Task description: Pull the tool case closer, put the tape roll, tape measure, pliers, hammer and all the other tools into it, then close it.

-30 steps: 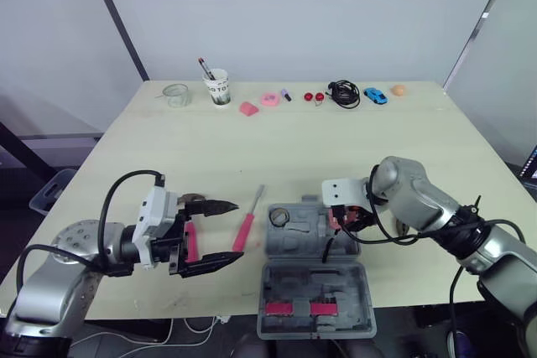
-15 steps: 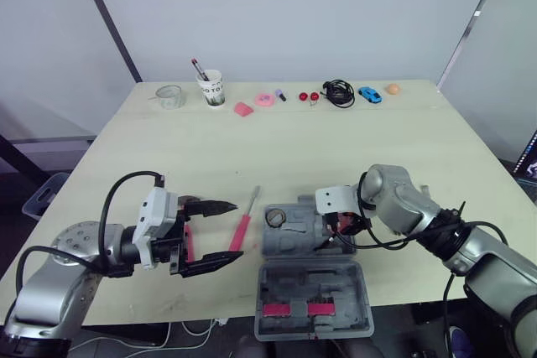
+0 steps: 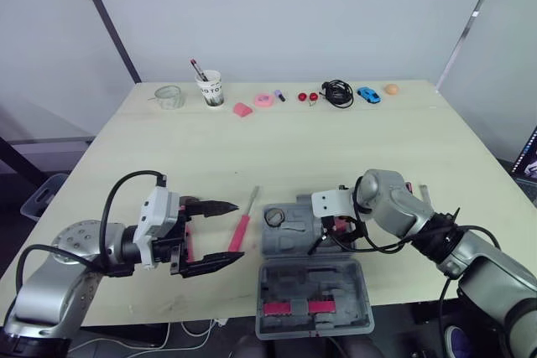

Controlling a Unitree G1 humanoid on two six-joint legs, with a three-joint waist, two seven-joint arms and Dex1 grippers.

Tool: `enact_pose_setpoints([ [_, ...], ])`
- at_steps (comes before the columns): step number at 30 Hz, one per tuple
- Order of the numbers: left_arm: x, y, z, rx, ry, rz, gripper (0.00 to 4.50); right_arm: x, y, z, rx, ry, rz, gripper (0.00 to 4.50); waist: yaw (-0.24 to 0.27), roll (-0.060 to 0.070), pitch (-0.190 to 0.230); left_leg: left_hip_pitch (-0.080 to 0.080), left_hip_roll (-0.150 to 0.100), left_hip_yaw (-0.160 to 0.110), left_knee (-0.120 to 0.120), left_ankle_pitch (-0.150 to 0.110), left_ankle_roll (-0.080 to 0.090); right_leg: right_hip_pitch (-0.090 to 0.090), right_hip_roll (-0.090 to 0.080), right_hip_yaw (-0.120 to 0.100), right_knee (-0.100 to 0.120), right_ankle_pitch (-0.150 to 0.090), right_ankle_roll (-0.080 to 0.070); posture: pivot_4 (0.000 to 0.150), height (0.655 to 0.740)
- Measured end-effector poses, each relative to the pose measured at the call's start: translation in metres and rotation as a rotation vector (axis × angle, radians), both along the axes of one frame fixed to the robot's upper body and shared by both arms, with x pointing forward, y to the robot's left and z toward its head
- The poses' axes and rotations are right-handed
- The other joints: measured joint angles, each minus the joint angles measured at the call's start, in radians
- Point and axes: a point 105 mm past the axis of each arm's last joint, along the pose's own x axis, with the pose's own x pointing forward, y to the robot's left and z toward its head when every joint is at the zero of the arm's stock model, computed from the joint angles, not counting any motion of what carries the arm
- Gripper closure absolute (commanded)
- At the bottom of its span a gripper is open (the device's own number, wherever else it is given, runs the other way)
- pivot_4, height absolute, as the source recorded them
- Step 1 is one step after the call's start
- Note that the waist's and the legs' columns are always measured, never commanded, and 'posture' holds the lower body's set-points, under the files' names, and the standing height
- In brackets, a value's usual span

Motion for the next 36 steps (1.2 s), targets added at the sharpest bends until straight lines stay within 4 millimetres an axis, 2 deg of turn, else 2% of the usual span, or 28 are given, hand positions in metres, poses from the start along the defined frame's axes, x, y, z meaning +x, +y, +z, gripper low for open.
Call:
enact_pose_setpoints([
  [3,0.000,0.000,0.000,0.000,0.001,-0.001,0.00,-0.002,-0.003,0.006,0.001,-0.005,-0.001,0.04,0.001,0.000,0.000,-0.001,0.000,0.000,0.000,0.000,0.000,0.000,0.000,0.000,0.000,0.000,0.000,0.150,0.7400],
  [13,0.002,-0.002,0.004,0.002,-0.004,-0.011,0.00,-0.002,-0.015,0.049,0.109,-0.078,-0.060,0.04,0.001,0.000,0.000,-0.001,0.000,0.000,0.000,0.000,0.000,-0.001,0.000,-0.001,-0.001,0.000,0.000,0.150,0.7400],
  [15,0.002,-0.002,0.004,0.003,-0.007,-0.013,0.00,-0.002,-0.011,0.055,0.235,-0.076,-0.078,0.04,0.001,-0.001,0.000,-0.001,0.000,-0.001,-0.001,0.000,0.000,0.000,0.000,-0.001,-0.002,0.000,0.000,0.150,0.7400],
  [16,0.002,-0.003,0.005,0.003,-0.009,-0.018,0.00,-0.003,-0.005,0.057,0.398,-0.059,-0.096,0.04,0.002,-0.002,-0.001,-0.001,0.000,-0.001,-0.002,0.000,0.000,0.000,0.000,-0.001,-0.002,0.000,0.000,0.150,0.7400],
  [17,0.003,-0.003,0.005,0.004,-0.010,-0.020,0.00,-0.005,-0.003,0.055,0.466,-0.040,-0.105,0.04,0.003,-0.002,-0.001,-0.001,0.000,-0.002,-0.002,0.000,0.000,0.000,0.000,-0.002,-0.003,0.000,0.000,0.150,0.7400],
  [20,0.002,-0.004,0.005,0.005,-0.009,-0.030,0.00,-0.010,-0.006,0.048,0.672,0.013,-0.144,0.04,0.005,-0.001,0.000,-0.003,-0.001,-0.001,-0.002,0.000,0.000,0.000,-0.001,-0.001,-0.004,0.000,0.000,0.150,0.7400],
  [22,0.002,-0.004,0.005,0.006,-0.010,-0.032,0.00,-0.013,-0.006,0.052,0.793,0.012,-0.141,0.04,0.003,-0.001,0.000,-0.003,-0.001,-0.001,-0.001,0.000,0.000,0.000,-0.001,-0.001,-0.004,0.000,0.000,0.150,0.7400],
  [25,0.004,-0.005,0.009,0.007,-0.025,-0.040,0.00,-0.016,-0.009,0.051,0.863,0.011,-0.120,0.87,0.001,-0.002,0.000,-0.002,0.000,-0.002,-0.002,0.000,0.000,0.001,0.000,-0.002,-0.004,0.000,0.000,0.150,0.7400],
  [29,0.004,-0.006,0.010,0.008,-0.029,-0.048,0.00,-0.017,-0.014,0.029,0.906,0.033,-0.150,2.74,0.001,-0.001,0.000,-0.002,0.000,-0.001,-0.002,0.000,0.000,0.001,0.000,-0.001,-0.004,0.000,0.000,0.150,0.7400],
  [30,0.004,-0.006,0.010,0.008,-0.029,-0.048,0.00,-0.016,-0.015,0.025,0.910,0.031,-0.158,2.99,0.001,-0.001,0.000,-0.002,0.000,-0.001,-0.002,0.000,0.000,0.001,0.000,-0.001,-0.004,0.000,0.000,0.150,0.7400],
  [31,0.004,-0.006,0.010,0.008,-0.029,-0.049,0.00,-0.014,-0.016,0.023,0.920,0.018,-0.160,3.60,0.001,-0.001,0.000,-0.002,0.000,-0.001,-0.002,0.000,0.000,0.001,0.000,-0.001,-0.004,0.000,0.000,0.150,0.7400],
  [32,0.004,-0.006,0.010,0.009,-0.029,-0.049,0.00,-0.014,-0.016,0.022,0.928,0.012,-0.158,3.76,0.000,-0.001,0.000,-0.002,0.000,-0.001,-0.002,0.000,0.000,0.001,0.000,-0.001,-0.004,0.000,0.000,0.150,0.7400],
  [36,0.004,-0.006,0.010,0.009,-0.029,-0.054,0.00,-0.012,-0.014,0.022,0.962,-0.018,-0.132,3.76,0.001,-0.001,0.000,-0.002,0.000,-0.001,-0.002,0.000,0.000,0.001,0.000,-0.001,-0.004,0.000,0.000,0.150,0.7400],
])
